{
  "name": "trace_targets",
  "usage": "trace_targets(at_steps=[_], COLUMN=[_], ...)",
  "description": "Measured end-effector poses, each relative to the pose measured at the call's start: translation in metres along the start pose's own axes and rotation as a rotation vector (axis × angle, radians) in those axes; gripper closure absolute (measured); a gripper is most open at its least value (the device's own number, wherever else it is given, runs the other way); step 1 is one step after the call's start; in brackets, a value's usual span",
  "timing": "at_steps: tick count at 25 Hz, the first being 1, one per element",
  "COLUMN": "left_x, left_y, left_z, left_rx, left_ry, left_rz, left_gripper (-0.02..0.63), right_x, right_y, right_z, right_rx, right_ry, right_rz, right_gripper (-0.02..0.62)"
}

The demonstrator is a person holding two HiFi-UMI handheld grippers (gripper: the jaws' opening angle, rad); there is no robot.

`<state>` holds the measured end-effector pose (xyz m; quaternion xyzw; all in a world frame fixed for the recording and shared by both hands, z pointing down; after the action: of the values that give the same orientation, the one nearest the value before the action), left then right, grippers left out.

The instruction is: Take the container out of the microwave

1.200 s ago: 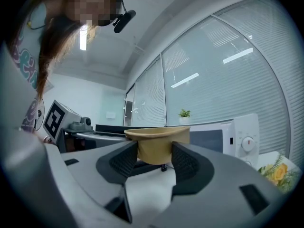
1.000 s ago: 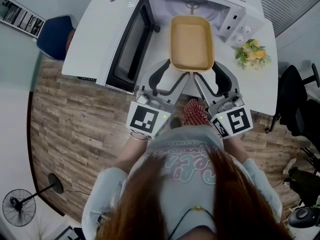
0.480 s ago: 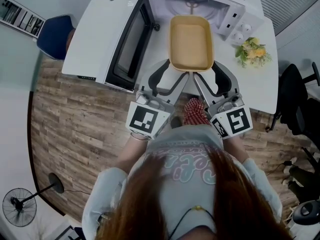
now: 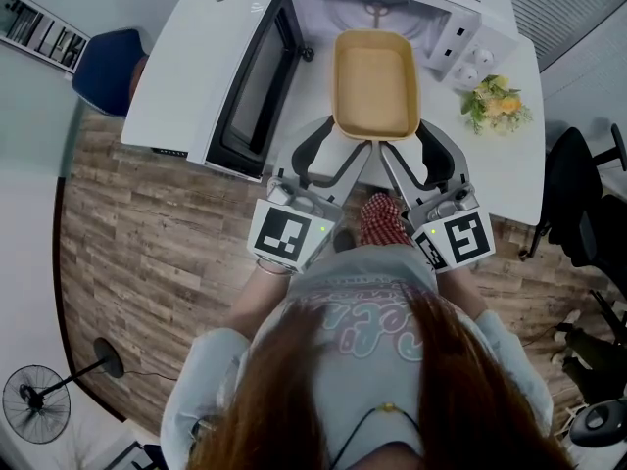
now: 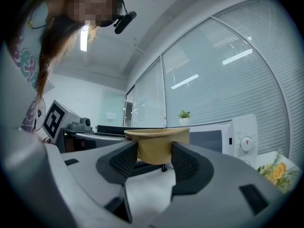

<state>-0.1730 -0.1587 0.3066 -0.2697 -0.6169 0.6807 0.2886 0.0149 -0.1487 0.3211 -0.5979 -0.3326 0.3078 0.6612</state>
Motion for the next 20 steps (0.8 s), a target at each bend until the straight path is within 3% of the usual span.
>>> trace_targets(at_steps=[20], left_x=[0.0001], left_y=[-0.0013], left_z=[0.0009], left_rx=[-0.01], left_ry=[0.007], left_rz=[0.016], left_gripper=[0.391], right_x=[0.0012], right_y=[0.002], right_z=[-0.0004], right_rx=[0.005], right_ry=[-0.007], right_rz=[-0.001], right_gripper=[0.371])
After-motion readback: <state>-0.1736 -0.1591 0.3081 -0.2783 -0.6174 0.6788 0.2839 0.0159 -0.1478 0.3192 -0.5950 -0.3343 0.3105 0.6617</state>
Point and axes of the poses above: the fingertips, and each gripper's own axes: x backward along the fingers, z to its left, y out of its top, the point moved 10 cm from there along x, backward along the fingers, and after that the axes turned 5 degrees about x, right-handed, at the moved point
